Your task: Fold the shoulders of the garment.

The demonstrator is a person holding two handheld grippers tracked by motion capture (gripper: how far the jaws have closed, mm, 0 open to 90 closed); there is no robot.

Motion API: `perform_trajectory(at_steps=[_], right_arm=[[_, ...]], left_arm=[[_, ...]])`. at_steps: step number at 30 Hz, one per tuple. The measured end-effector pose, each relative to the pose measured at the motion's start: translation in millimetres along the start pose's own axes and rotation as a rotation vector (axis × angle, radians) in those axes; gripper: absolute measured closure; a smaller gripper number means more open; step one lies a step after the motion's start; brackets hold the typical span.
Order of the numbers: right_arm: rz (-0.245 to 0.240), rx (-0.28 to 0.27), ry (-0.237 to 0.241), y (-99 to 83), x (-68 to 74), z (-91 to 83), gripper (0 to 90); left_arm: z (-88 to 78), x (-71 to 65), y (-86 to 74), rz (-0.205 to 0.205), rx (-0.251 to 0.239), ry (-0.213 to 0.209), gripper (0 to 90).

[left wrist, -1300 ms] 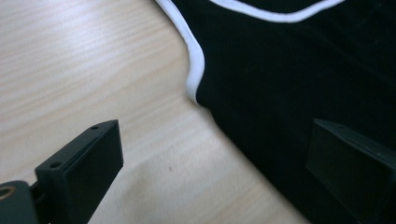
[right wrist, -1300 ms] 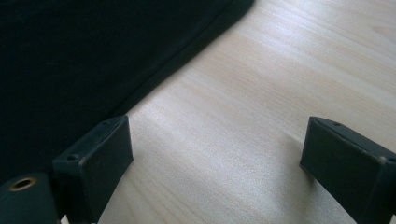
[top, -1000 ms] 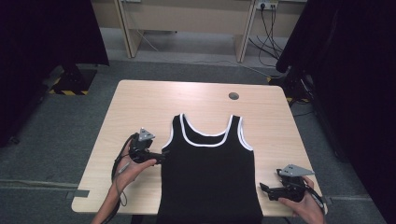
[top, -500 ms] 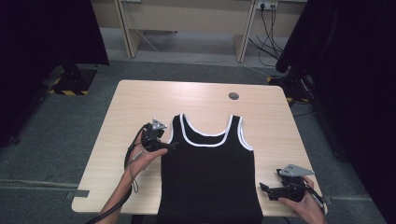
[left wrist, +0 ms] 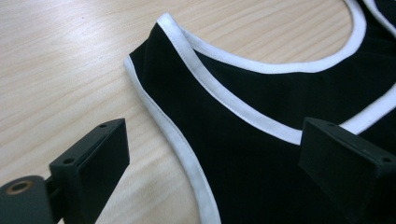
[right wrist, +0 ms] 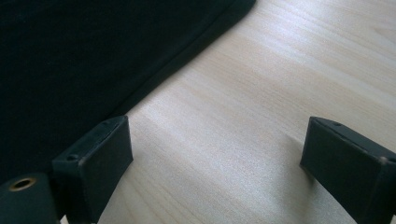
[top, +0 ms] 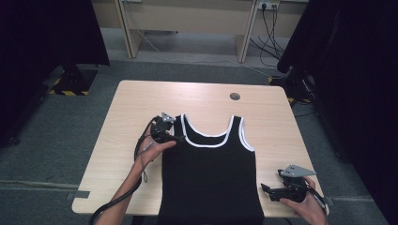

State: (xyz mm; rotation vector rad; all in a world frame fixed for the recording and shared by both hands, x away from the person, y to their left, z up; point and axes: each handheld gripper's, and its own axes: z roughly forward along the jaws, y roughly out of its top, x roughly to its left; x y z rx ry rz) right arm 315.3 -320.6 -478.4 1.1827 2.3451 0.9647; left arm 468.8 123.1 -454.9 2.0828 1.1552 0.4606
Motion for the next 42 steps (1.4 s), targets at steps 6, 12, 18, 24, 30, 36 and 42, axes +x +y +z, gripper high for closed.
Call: perform_trajectory(at_steps=[6, 12, 18, 24, 30, 36, 42], right_arm=[[0.000, 0.000, 0.001, 0.3, -0.3, 0.3, 9.1], [0.000, 0.000, 0.001, 0.4, -0.4, 0.4, 9.0], [-0.001, 0.001, 0.002, 0.6, -0.6, 0.5, 9.0], [-0.001, 0.002, 0.003, 0.6, -0.6, 0.5, 9.0], [-0.002, 0.002, 0.004, 0.6, -0.7, 0.5, 9.0], [-0.002, 0.002, 0.004, 0.6, -0.7, 0.5, 9.0], [-0.003, 0.001, 0.004, 0.7, -1.0, 0.6, 9.0]], left_arm=[[16.0, 2.6, 8.2, -0.011, 0.010, 0.011, 8.1], [27.8, 7.5, 18.1, -0.022, 0.020, 0.028, 8.5], [41.0, 10.7, 24.3, -0.028, 0.035, 0.049, 10.7], [53.9, 11.5, 26.7, -0.034, 0.023, 0.060, 20.9], [53.3, 5.6, 27.8, 0.003, 0.011, 0.012, 58.1], [52.3, -1.1, 30.1, 0.014, 0.023, -0.003, 76.5], [37.0, -7.8, 33.7, 0.014, -0.010, -0.057, 81.4]])
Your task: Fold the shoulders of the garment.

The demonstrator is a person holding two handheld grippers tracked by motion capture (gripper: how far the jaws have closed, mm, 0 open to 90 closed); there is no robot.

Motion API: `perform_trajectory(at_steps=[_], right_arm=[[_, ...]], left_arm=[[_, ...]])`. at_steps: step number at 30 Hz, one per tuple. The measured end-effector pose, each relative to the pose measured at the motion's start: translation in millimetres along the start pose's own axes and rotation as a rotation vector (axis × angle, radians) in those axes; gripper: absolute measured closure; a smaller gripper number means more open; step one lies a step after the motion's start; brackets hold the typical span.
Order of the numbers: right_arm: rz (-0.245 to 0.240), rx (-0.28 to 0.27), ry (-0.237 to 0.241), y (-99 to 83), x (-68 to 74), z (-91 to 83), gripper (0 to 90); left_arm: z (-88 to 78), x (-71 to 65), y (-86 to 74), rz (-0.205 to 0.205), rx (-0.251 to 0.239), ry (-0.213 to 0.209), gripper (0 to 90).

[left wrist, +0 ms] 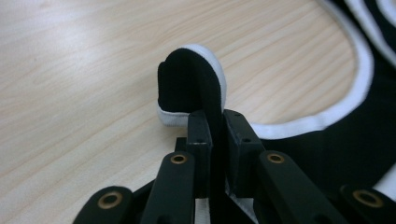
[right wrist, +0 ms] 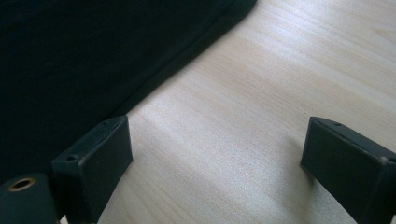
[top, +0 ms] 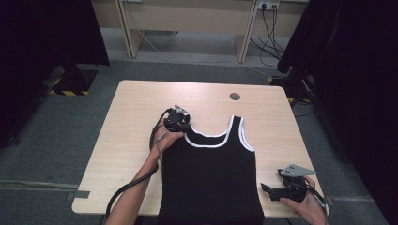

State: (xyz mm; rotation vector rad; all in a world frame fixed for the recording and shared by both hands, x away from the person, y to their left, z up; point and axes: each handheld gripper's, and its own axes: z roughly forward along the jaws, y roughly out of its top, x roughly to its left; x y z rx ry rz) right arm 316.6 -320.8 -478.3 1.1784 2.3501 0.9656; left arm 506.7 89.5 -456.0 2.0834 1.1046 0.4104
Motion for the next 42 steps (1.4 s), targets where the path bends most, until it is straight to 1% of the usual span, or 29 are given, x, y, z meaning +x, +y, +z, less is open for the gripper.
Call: perform_trajectory(at_steps=[2, 3, 4, 5, 8, 9, 12, 13, 14, 17, 19, 20, 23, 24, 25, 26, 27, 29, 31, 32, 33, 35, 38, 39, 41, 42], right_arm=[[0.000, 0.001, 0.000, 0.1, 0.0, 0.0, 9.0], [0.001, 0.001, 0.000, 0.1, 0.1, 0.0, 9.0], [0.001, 0.001, 0.000, 0.0, 0.1, 0.0, 9.0], [0.001, 0.001, 0.000, 0.1, 0.1, 0.0, 9.0], [0.000, 0.001, 0.000, 0.1, 0.0, 0.0, 9.0], [0.000, 0.001, -0.001, 0.1, 0.0, 0.0, 9.0], [0.000, 0.001, 0.000, 0.0, 0.1, 0.0, 9.0], [0.001, 0.001, 0.000, 0.1, 0.1, 0.0, 9.0], [0.001, 0.001, 0.000, 0.1, 0.1, 0.0, 9.0], [0.001, 0.001, -0.001, 0.1, 0.1, 0.0, 9.0], [0.001, 0.001, -0.001, 0.1, 0.1, 0.0, 9.0], [0.001, 0.001, -0.001, 0.1, 0.1, 0.1, 9.0], [0.001, 0.001, -0.001, 0.1, 0.2, 0.1, 9.0], [0.002, 0.001, -0.001, 0.1, 0.2, 0.1, 9.0], [0.002, 0.001, -0.001, 0.1, 0.2, 0.1, 9.0], [0.002, 0.001, -0.002, 0.2, 0.2, 0.1, 9.0], [0.002, 0.001, -0.002, 0.2, 0.2, 0.1, 9.0], [0.002, 0.001, -0.002, 0.2, 0.3, 0.1, 9.0], [0.003, 0.001, -0.002, 0.2, 0.3, 0.1, 9.0], [0.003, 0.001, -0.002, 0.2, 0.3, 0.1, 9.0], [0.003, 0.001, -0.002, 0.2, 0.3, 0.1, 9.0], [0.003, 0.001, -0.002, 0.2, 0.3, 0.1, 9.0], [0.003, 0.001, -0.002, 0.2, 0.3, 0.1, 9.0], [0.004, 0.001, -0.002, 0.2, 0.4, 0.1, 9.0], [0.004, 0.001, -0.002, 0.2, 0.3, 0.1, 9.0], [0.003, 0.002, -0.003, 0.2, 0.3, 0.1, 9.0]], left_arm=[[-7.8, -4.9, 2.6, 0.013, -0.005, -0.012, 81.6], [-7.8, -4.9, 2.6, 0.013, -0.005, -0.012, 81.6], [-11.8, -7.4, 4.0, 0.020, -0.010, -0.015, 81.6], [-20.8, -12.2, 6.8, 0.030, -0.025, -0.021, 81.6], [-35.9, -18.8, 8.7, 0.038, -0.053, -0.044, 81.5], [-40.6, -20.8, 8.8, 0.045, -0.060, -0.045, 81.5], [-53.2, -25.3, 7.3, 0.054, -0.080, -0.056, 81.4], [-53.2, -25.3, 7.3, 0.054, -0.080, -0.056, 81.3], [-59.8, -28.1, 5.0, 0.057, -0.088, -0.064, 81.3], [-66.8, -32.2, -0.4, 0.053, -0.097, -0.076, 81.2], [-69.8, -36.4, -5.9, 0.055, -0.096, -0.085, 81.2], [-69.8, -36.4, -5.9, 0.055, -0.096, -0.085, 81.1], [-73.3, -44.0, -15.0, 0.062, -0.095, -0.097, 80.5], [-75.0, -49.2, -21.5, 0.060, -0.098, -0.103, 80.4], [-75.0, -49.2, -21.5, 0.060, -0.098, -0.103, 80.2], [-76.1, -53.7, -27.7, 0.062, -0.092, -0.106, 80.1], [-76.1, -53.7, -27.7, 0.062, -0.092, -0.106, 79.9], [-77.2, -59.4, -36.4, 0.062, -0.098, -0.114, 79.8], [-77.8, -63.3, -42.1, 0.067, -0.098, -0.116, 79.4], [-77.8, -63.3, -42.1, 0.067, -0.098, -0.116, 78.7], [-78.6, -67.1, -47.1, 0.069, -0.097, -0.115, 77.8], [-79.2, -70.6, -52.1, 0.072, -0.096, -0.124, 76.7], [-80.2, -75.0, -58.9, 0.077, -0.089, -0.141, 73.5], [-80.2, -75.0, -58.9, 0.077, -0.089, -0.141, 71.5], [-85.2, -77.4, -62.0, 0.072, -0.086, -0.162, 65.9], [-85.2, -77.4, -62.0, 0.072, -0.086, -0.162, 63.2]])
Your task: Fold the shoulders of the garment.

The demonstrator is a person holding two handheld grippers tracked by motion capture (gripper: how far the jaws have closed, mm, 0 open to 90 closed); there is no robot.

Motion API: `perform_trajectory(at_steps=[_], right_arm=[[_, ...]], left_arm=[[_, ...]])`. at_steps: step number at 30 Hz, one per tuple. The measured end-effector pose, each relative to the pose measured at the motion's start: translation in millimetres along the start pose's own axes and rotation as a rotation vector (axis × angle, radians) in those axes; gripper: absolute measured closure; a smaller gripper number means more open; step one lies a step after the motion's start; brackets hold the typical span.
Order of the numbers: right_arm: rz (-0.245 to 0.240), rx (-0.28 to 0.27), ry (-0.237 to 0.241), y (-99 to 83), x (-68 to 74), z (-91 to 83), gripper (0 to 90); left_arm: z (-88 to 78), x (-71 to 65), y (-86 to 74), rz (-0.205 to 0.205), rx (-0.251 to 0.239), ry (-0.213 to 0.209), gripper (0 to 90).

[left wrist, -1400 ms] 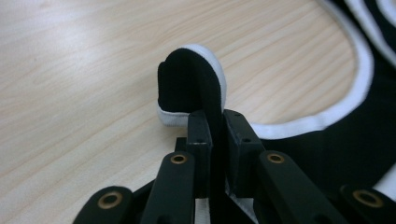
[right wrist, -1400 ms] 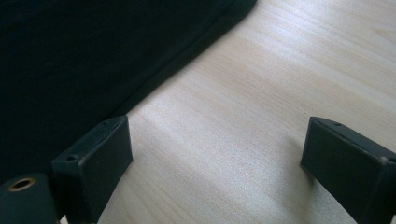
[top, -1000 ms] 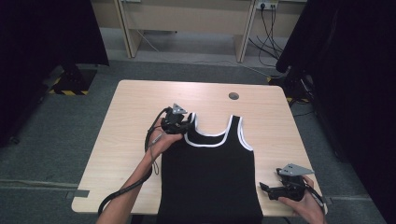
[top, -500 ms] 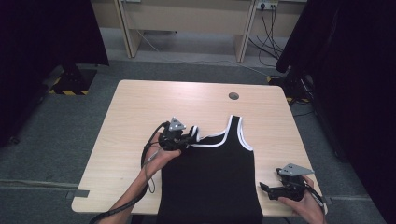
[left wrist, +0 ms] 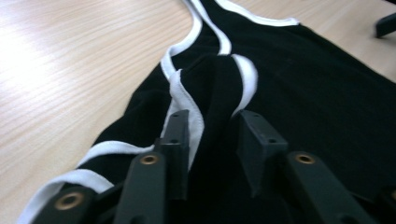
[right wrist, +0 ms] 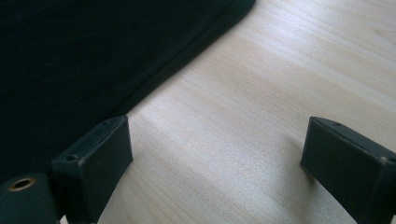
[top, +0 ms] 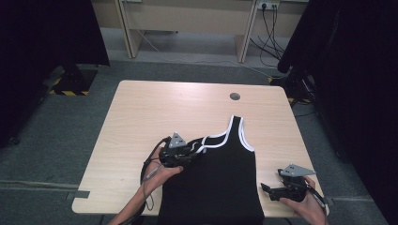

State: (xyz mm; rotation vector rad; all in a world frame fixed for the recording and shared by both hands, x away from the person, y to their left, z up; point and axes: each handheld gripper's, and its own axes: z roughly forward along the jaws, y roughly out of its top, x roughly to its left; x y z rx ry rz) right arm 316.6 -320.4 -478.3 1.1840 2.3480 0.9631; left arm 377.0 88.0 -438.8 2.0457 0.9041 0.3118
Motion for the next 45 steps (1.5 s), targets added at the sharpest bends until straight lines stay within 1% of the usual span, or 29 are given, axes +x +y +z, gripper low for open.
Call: perform_trajectory(at_steps=[2, 5, 7, 8, 9, 13, 15, 16, 19, 20, 22, 24, 25, 26, 27, 28, 30, 32, 34, 36, 37, 39, 40, 42, 43, 44, 45], right_arm=[[0.000, 0.000, 0.000, 0.0, 0.0, 0.0, 9.0], [-0.001, -0.001, -0.001, 0.2, -0.2, 0.3, 8.8], [-0.003, -0.001, -0.002, 0.8, -0.3, 1.0, 8.7], [-0.003, -0.001, -0.003, 1.1, -0.3, 1.3, 8.6], [0.000, 0.001, -0.002, 1.4, 0.0, 1.4, 8.6], [0.000, 0.000, -0.003, 2.1, 0.2, 2.1, 8.5], [0.001, 0.001, -0.003, 2.3, 0.4, 2.4, 8.5], [0.001, 0.001, -0.003, 2.3, 0.4, 2.4, 8.5], [0.001, 0.000, -0.003, 2.3, 0.4, 2.4, 8.5], [0.001, 0.000, -0.003, 2.3, 0.4, 2.4, 8.5], [0.001, 0.000, -0.003, 2.3, 0.4, 2.4, 8.5], [0.000, -0.001, -0.003, 2.3, 0.3, 2.5, 8.5], [0.000, 0.000, -0.003, 2.3, 0.3, 2.4, 8.5], [0.000, -0.001, -0.002, 2.2, 0.3, 2.4, 8.5], [0.000, -0.001, -0.002, 2.2, 0.3, 2.5, 8.5], [0.000, -0.001, -0.002, 2.2, 0.3, 2.4, 8.5], [0.000, 0.000, -0.002, 2.2, 0.3, 2.4, 8.5], [-0.001, -0.001, -0.002, 2.2, 0.3, 2.5, 8.5], [0.000, -0.001, -0.002, 2.2, 0.3, 2.4, 8.5], [-0.001, 0.000, -0.002, 2.2, 0.3, 2.4, 8.5], [-0.001, -0.001, -0.002, 2.2, 0.3, 2.4, 8.5], [-0.001, 0.000, -0.002, 2.2, 0.3, 2.3, 8.5], [-0.001, 0.000, -0.002, 2.2, 0.3, 2.4, 8.5], [0.000, -0.001, -0.002, 2.2, 0.3, 2.5, 8.5], [0.000, -0.001, -0.002, 2.2, 0.4, 2.4, 8.5], [-0.001, -0.001, -0.002, 2.2, 0.3, 2.4, 8.5], [0.000, 0.000, -0.002, 2.2, 0.3, 2.4, 8.5]], left_arm=[[-9.7, -3.8, 0.7, 0.010, -0.025, -0.021, 61.6], [-19.6, -8.1, 1.4, 0.011, -0.044, -0.040, 59.9], [-21.8, -9.4, 1.6, 0.017, -0.046, -0.039, 59.1], [-23.9, -10.5, 2.2, 0.024, -0.052, -0.031, 58.8], [-24.1, -10.1, 2.9, 0.021, -0.052, -0.029, 58.5], [-16.7, -7.2, 8.3, 0.011, -0.063, -0.016, 57.5], [-9.4, -7.3, 12.4, 0.021, -0.055, -0.004, 57.3], [-9.4, -7.3, 12.4, 0.021, -0.055, -0.004, 57.1], [7.3, -12.7, 15.9, 0.020, -0.034, -0.030, 56.8], [7.3, -12.7, 15.9, 0.020, -0.034, -0.030, 56.9], [15.4, -18.5, 14.9, 0.034, -0.010, -0.046, 57.7], [21.0, -22.2, 10.8, 0.046, 0.021, -0.061, 61.5], [22.7, -23.1, 8.2, 0.050, 0.038, -0.060, 65.0], [24.1, -24.1, 5.4, 0.059, 0.046, -0.045, 69.9], [24.3, -24.7, 3.5, 0.067, 0.051, -0.034, 75.5], [23.5, -25.3, 1.3, 0.072, 0.052, -0.026, 79.3], [19.0, -26.1, -1.5, 0.071, 0.040, -0.020, 83.3], [7.6, -28.2, -5.5, 0.071, 0.015, -0.023, 84.8], [-1.1, -29.7, -10.8, 0.064, 0.005, -0.029, 84.8], [-6.5, -31.0, -17.7, 0.060, 0.009, -0.034, 84.7], [-8.5, -31.1, -24.6, 0.052, 0.019, -0.038, 84.4], [-8.3, -28.9, -34.1, 0.035, 0.034, -0.040, 83.5], [-7.2, -27.0, -40.6, 0.020, 0.043, -0.040, 83.3], [-4.7, -24.4, -49.8, 0.007, 0.058, -0.040, 83.0], [-3.8, -23.7, -52.7, 0.001, 0.060, -0.040, 82.6], [-3.3, -22.8, -55.9, -0.016, 0.050, -0.048, 82.1], [-3.9, -22.6, -56.4, -0.018, 0.048, -0.050, 81.8]])
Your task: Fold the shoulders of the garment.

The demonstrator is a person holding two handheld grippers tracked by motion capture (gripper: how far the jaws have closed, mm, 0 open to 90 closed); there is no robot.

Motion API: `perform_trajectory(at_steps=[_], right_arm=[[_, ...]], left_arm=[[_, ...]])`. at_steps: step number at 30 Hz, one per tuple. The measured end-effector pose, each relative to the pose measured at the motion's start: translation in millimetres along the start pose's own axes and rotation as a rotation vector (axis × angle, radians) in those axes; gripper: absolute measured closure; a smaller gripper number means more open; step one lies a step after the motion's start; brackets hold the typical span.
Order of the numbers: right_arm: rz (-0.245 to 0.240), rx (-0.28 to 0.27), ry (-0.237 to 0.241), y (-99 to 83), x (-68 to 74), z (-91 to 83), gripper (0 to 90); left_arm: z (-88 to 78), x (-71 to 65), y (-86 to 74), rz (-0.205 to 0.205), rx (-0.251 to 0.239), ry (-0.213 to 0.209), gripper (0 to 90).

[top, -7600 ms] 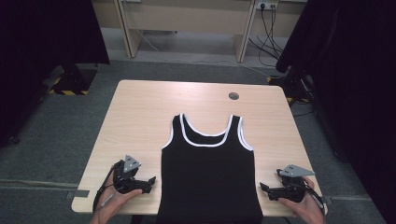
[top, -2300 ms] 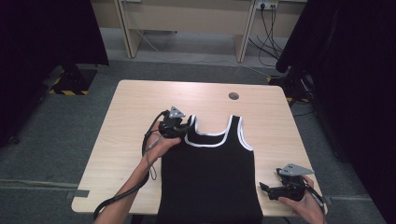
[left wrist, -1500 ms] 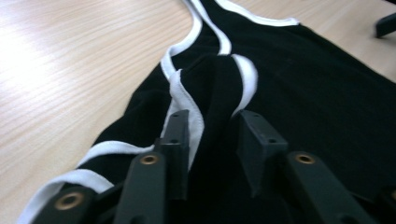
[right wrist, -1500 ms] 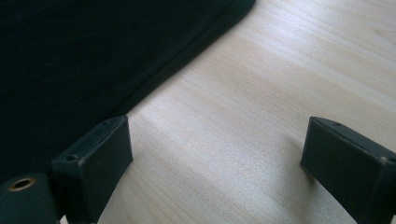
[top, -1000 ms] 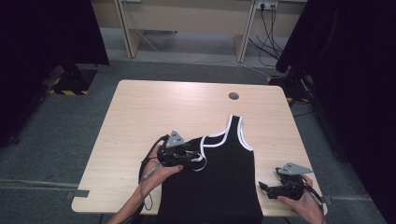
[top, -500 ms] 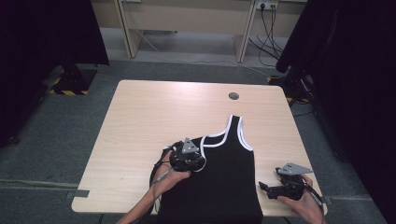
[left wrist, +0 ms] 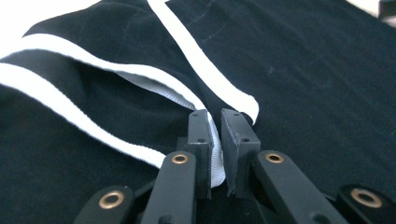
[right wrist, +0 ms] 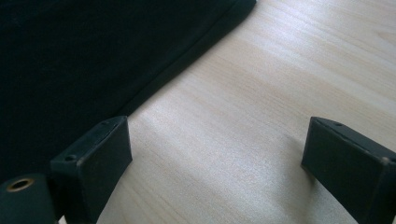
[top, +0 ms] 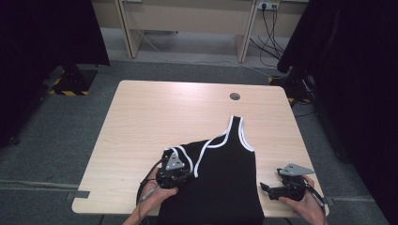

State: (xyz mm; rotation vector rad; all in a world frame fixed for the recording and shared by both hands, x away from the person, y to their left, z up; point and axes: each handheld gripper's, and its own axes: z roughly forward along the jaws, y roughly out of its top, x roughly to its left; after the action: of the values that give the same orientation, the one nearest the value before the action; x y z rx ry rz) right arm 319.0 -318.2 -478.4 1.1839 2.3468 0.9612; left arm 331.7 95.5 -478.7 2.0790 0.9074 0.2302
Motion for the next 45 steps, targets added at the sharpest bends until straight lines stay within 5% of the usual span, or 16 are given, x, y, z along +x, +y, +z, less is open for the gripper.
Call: perform_trajectory(at_steps=[6, 11, 17, 29, 33, 45], right_arm=[[0.000, 0.000, 0.000, 0.0, 0.0, 0.0, 8.5], [0.000, 0.000, 0.000, 0.1, 0.0, 0.0, 8.5], [0.000, 0.001, 0.001, 0.1, -0.1, 0.0, 8.4], [0.000, 0.002, 0.001, 0.4, 0.0, 0.4, 7.9], [-0.001, 0.002, 0.001, 0.4, 0.0, 0.4, 7.9], [0.002, 0.001, -0.001, 0.5, 0.5, 0.6, 7.7]], left_arm=[[-6.9, -3.7, 3.7, -0.008, -0.045, -0.018, 61.8], [-20.2, -5.0, 10.6, -0.005, -0.097, 0.011, 42.5], [-27.4, -0.7, 10.8, -0.014, -0.086, 0.059, 23.9], [-31.1, 5.3, -3.8, -0.010, -0.016, 0.055, 10.8], [-31.0, 2.3, -13.4, 0.030, 0.020, 0.070, 8.5], [-41.7, 1.5, -25.9, 0.058, 0.017, 0.078, 6.2]])
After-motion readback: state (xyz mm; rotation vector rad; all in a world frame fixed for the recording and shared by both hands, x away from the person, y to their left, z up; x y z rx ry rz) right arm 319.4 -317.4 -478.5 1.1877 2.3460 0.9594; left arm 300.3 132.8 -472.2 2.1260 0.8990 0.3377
